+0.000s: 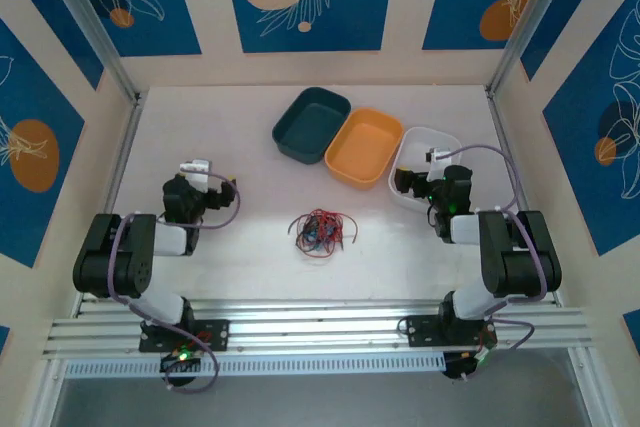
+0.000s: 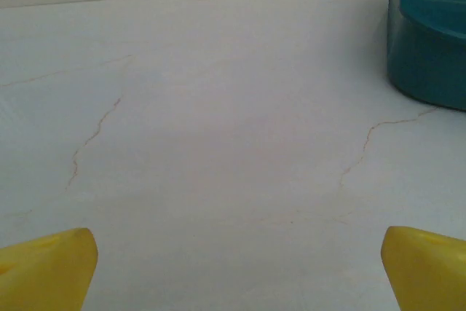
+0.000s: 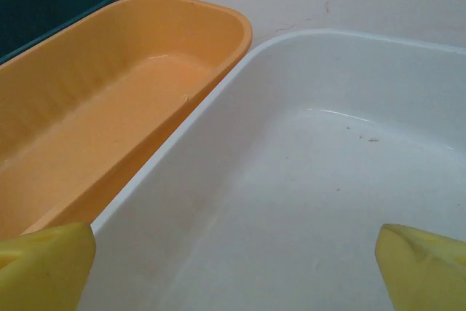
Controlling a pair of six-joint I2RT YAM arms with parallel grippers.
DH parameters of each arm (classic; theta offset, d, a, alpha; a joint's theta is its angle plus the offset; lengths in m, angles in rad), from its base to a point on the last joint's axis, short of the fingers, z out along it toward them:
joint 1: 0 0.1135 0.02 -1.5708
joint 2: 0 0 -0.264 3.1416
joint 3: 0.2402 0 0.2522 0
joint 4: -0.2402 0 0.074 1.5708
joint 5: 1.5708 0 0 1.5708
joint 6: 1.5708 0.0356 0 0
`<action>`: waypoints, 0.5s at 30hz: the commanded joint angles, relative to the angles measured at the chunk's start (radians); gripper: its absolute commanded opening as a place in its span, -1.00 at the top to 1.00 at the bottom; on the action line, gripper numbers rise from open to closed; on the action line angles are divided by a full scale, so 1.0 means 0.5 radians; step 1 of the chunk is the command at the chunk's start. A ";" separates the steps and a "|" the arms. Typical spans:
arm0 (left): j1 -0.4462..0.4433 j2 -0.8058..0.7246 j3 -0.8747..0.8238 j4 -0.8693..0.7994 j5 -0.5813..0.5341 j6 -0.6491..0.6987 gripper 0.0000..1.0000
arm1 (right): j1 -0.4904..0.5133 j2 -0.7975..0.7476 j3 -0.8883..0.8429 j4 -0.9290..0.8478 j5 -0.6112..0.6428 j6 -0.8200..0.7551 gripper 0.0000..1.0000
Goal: Untangle the cables
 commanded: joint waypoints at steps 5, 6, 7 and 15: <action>0.003 -0.013 0.027 -0.006 -0.009 -0.007 -1.00 | -0.007 -0.010 0.004 -0.007 -0.013 -0.006 -0.98; 0.003 -0.013 0.027 -0.004 -0.007 -0.008 -1.00 | -0.009 -0.010 0.004 -0.007 -0.013 -0.005 -0.98; 0.004 -0.012 0.027 -0.004 -0.009 -0.009 -1.00 | -0.008 -0.010 0.007 -0.008 -0.013 -0.005 -0.98; 0.003 -0.013 0.027 -0.003 -0.008 -0.010 -1.00 | -0.008 -0.010 0.004 -0.008 -0.014 -0.005 -0.98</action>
